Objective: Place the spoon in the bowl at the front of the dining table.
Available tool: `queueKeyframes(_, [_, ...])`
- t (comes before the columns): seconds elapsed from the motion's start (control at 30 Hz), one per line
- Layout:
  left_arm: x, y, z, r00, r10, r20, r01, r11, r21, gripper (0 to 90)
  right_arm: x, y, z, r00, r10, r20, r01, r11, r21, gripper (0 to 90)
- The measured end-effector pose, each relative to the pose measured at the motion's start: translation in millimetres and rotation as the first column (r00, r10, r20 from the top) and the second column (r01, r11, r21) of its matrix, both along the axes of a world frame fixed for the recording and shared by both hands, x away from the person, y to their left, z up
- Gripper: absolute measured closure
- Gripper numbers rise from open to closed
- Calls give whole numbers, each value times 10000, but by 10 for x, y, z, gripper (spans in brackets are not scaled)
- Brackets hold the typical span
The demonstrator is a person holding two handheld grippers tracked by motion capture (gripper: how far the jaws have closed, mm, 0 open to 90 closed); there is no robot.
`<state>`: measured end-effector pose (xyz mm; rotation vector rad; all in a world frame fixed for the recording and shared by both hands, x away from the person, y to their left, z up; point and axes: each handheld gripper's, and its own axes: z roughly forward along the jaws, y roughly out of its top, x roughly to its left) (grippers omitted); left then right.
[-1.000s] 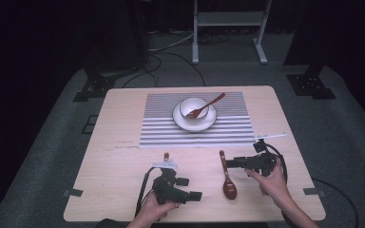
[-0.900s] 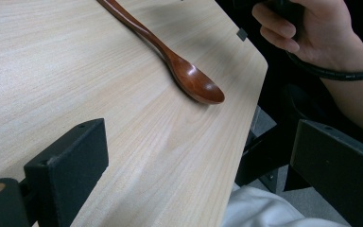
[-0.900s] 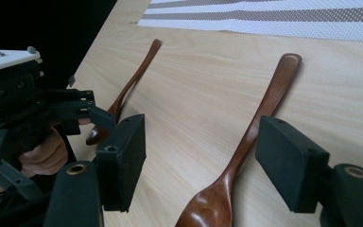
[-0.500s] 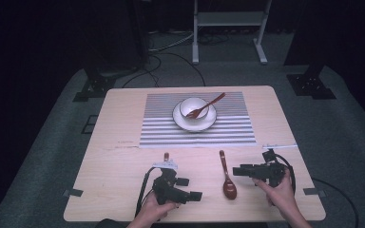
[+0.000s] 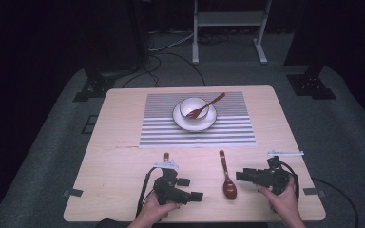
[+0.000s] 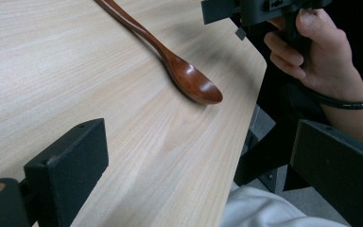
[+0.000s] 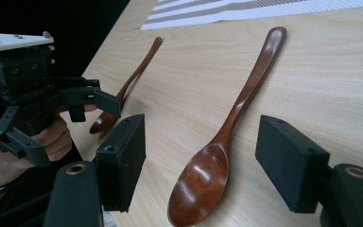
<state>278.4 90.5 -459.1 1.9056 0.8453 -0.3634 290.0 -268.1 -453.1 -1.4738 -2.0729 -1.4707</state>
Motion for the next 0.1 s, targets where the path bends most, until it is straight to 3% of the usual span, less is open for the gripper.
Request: queueKeyframes(0.1, [5, -13, 3, 10000, -6, -24, 6, 10000, -13, 36, -6, -11, -22, 9999, -88, 78, 87, 9998, 204, 326])
